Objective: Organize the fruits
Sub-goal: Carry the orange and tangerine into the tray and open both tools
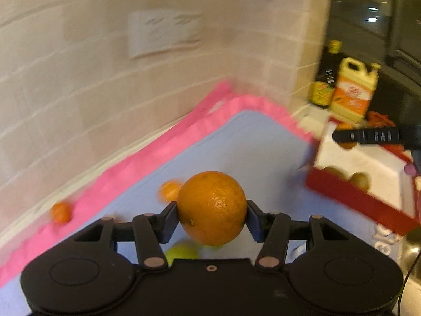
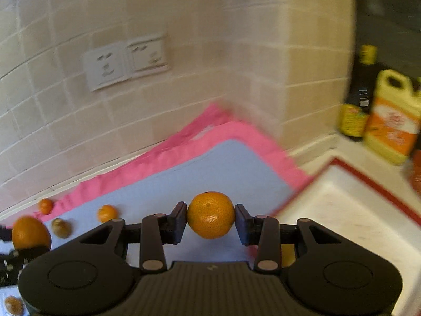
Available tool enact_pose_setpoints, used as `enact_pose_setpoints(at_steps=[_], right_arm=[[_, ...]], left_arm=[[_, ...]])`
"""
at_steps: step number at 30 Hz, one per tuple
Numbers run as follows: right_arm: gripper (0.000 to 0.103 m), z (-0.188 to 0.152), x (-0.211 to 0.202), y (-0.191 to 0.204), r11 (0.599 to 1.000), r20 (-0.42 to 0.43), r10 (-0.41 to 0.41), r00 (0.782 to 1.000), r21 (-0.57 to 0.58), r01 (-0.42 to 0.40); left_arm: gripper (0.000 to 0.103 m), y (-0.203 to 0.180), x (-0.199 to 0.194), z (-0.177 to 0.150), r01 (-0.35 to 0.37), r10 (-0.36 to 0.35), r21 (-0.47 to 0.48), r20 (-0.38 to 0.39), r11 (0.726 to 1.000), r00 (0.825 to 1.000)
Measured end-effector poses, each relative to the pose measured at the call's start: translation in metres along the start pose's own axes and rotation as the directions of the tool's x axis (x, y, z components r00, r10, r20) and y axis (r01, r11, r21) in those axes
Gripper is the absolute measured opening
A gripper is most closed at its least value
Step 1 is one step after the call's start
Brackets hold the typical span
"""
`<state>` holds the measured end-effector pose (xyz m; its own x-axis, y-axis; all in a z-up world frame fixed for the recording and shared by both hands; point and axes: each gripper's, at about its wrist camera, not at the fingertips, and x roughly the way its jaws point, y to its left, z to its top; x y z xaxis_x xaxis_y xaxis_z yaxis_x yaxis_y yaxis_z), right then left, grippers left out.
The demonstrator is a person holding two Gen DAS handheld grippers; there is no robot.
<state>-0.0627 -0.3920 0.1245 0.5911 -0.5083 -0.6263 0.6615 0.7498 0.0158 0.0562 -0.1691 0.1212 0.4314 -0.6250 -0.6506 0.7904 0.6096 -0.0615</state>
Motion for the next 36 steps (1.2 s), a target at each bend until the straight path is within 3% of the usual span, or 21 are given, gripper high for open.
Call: enact_pose_setpoints(at_steps=[4, 10, 19, 28, 36], right_arm=[[0.041, -0.008, -0.026, -0.041, 0.996, 0.019, -0.080, 0.997, 0.046, 0.079], [0.041, -0.020, -0.043, -0.102, 0.987, 0.017, -0.131, 0.991, 0.093, 0.128], [0.042, -0.037, -0.026, -0.194, 0.966, -0.067, -0.169, 0.983, 0.187, 0.179], [0.042, -0.066, 0.016, -0.221, 0.965, -0.200, -0.120, 0.972, 0.207, 0.162], [0.042, -0.080, 0.034, -0.229, 0.961, -0.277, -0.137, 0.951, 0.196, 0.196]], left_arm=[[0.065, -0.044, 0.011, 0.028, 0.082, -0.085, 0.065, 0.043, 0.994, 0.995], [0.065, -0.114, 0.034, 0.065, 0.170, -0.179, 0.130, 0.058, 0.977, 0.982], [0.065, -0.211, 0.123, 0.113, 0.316, -0.310, 0.175, -0.058, 0.933, 0.949], [0.065, -0.275, 0.235, 0.114, 0.327, -0.283, 0.159, -0.250, 0.931, 0.926], [0.065, -0.277, 0.262, 0.100, 0.296, -0.247, 0.132, -0.297, 0.946, 0.922]])
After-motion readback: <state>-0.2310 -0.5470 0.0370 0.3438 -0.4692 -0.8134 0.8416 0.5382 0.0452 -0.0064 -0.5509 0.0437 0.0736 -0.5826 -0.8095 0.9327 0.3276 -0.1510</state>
